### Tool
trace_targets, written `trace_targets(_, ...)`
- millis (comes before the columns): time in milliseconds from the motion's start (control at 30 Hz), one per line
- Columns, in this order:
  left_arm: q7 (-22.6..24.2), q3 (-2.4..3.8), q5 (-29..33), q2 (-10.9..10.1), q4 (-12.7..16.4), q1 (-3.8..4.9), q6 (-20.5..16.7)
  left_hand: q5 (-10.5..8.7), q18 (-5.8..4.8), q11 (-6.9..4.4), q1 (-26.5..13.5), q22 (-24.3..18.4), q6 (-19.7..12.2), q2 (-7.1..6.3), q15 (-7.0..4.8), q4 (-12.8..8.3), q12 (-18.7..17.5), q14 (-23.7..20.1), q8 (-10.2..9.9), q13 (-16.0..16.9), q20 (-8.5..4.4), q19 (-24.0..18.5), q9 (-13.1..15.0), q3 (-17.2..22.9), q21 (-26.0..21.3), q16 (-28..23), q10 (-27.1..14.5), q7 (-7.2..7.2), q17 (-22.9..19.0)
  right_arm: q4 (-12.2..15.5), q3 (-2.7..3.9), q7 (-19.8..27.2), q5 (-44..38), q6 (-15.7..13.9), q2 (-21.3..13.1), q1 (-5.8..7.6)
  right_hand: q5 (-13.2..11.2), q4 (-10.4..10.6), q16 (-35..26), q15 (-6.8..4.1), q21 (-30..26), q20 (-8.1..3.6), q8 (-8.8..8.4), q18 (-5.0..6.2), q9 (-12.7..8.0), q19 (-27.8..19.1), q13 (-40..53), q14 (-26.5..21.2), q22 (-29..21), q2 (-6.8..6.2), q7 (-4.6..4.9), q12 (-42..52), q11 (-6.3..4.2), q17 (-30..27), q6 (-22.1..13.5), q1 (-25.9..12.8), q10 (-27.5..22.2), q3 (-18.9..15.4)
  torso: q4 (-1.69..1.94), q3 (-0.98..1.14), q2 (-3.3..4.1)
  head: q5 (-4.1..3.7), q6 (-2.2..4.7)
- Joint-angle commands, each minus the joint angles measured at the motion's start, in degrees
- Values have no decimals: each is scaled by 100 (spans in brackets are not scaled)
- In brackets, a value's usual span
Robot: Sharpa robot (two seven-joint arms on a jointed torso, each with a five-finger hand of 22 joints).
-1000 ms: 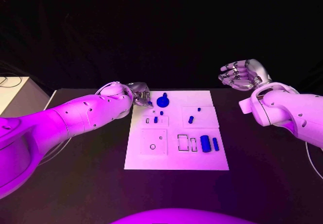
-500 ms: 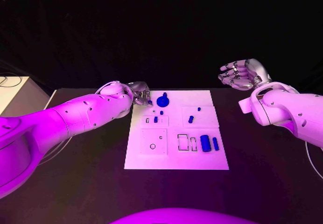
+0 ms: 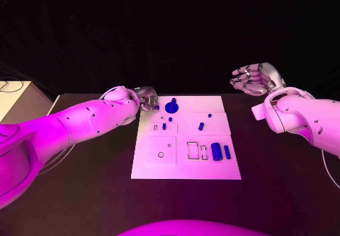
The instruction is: Assemble the parts on the task board
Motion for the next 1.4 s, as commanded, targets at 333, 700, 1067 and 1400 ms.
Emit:
trace_targets(333,187,-10,88,-34,78,-15,154,21,-31,49,-444,87,59,-353,42,-220,-48,-46,100,-42,29,-82,375,1460,-48,9,55,88,-8,-6,0,34,-17,91,2,-4,31,-26,-21,8,-5,6,-35,64,-3,-17,-8,40,-12,-9,11,1,-8,-6,32,-73,39,-6,-2,-1,3,9,12)
trace_targets(700,218,-11,103,-57,91,-15,239,19,-20,63,-893,133,19,-461,52,-453,2,-77,159,-15,33,-125,349,2387,-90,1,11,110,-41,-11,0,33,-17,103,3,-12,31,-23,-23,9,-5,6,-36,64,-3,-17,-11,41,-19,-8,12,1,-7,-8,33,-82,39,-8,-3,1,2,10,17)
trace_targets(1067,247,-11,104,-64,86,-15,287,17,-13,67,-1209,186,37,-428,53,-724,57,-109,190,16,30,-156,322,2956,-96,-9,-20,118,-74,-12,-1,33,-17,107,1,-17,31,-23,-23,9,-5,6,-36,64,-3,-17,-11,41,-19,-8,12,1,-7,-8,33,-82,39,-8,-3,2,1,13,18)
trace_targets(1400,320,-13,104,-68,88,-15,245,16,-11,58,-1365,220,68,-436,47,-849,94,-115,214,36,26,-167,314,3160,-86,-9,-35,108,-78,-11,-1,32,-17,113,-3,-22,31,-23,-23,9,-5,6,-36,64,-3,-17,-11,41,-19,-8,12,1,-7,-8,33,-82,39,-8,-4,2,1,11,20)
